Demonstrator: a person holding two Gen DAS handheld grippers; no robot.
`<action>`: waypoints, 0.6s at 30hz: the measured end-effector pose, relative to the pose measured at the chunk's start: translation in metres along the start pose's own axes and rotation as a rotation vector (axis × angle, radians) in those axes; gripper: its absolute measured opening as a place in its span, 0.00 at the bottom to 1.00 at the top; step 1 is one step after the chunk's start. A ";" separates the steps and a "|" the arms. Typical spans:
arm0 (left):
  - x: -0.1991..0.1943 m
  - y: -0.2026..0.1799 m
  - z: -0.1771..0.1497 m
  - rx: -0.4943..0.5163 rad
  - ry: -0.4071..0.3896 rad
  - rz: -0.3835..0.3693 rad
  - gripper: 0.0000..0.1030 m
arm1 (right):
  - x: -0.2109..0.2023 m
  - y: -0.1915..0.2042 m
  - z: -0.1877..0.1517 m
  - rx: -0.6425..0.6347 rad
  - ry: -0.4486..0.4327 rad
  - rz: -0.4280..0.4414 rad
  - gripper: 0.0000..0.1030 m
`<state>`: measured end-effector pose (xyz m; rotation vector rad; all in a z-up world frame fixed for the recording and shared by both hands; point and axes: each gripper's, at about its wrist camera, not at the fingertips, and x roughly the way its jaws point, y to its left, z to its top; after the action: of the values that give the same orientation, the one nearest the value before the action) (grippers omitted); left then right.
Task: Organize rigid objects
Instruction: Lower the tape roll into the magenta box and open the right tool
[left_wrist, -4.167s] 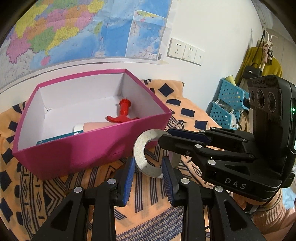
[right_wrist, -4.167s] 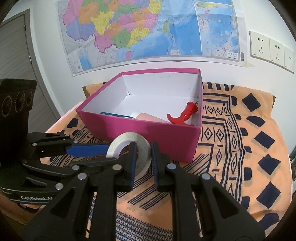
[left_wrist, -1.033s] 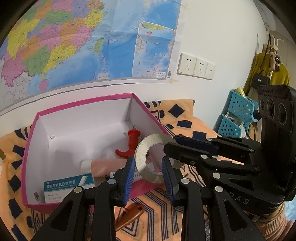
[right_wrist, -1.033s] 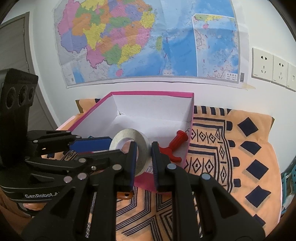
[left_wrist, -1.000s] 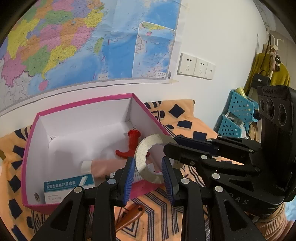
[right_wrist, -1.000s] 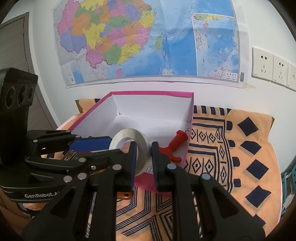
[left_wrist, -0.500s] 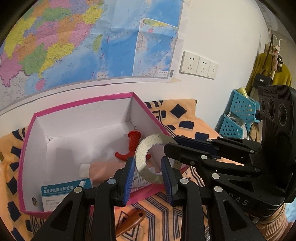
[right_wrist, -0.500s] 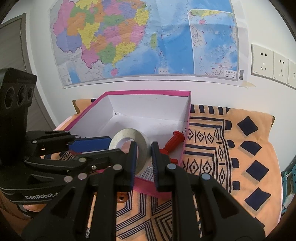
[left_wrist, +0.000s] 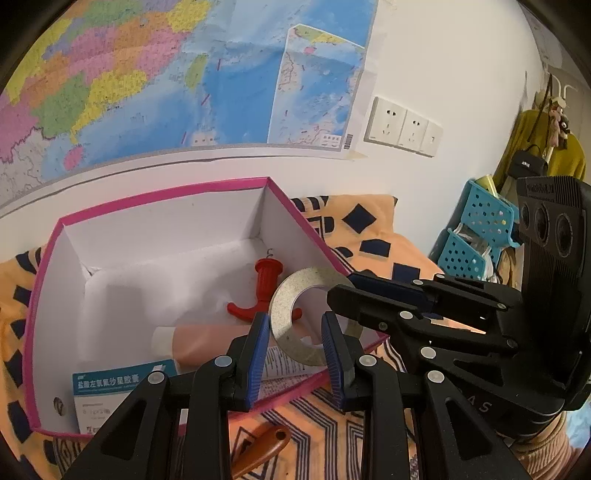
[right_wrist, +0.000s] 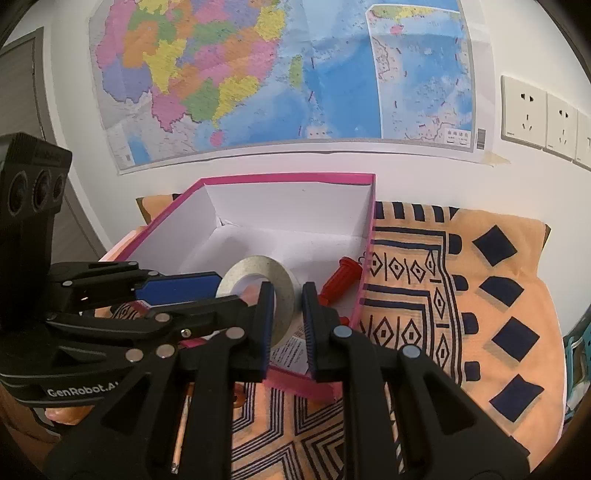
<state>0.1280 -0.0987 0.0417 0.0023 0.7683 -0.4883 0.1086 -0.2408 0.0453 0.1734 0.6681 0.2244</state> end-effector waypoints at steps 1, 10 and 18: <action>0.001 0.000 0.001 0.000 0.001 0.002 0.27 | 0.001 0.000 0.000 0.001 0.001 -0.002 0.17; 0.011 0.006 0.003 -0.012 0.017 0.011 0.27 | 0.014 -0.003 -0.001 0.000 0.027 -0.038 0.17; 0.019 0.012 0.002 -0.027 0.034 0.006 0.27 | 0.021 0.001 -0.005 -0.018 0.053 -0.082 0.17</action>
<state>0.1463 -0.0967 0.0283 -0.0118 0.8080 -0.4730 0.1212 -0.2344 0.0294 0.1232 0.7238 0.1561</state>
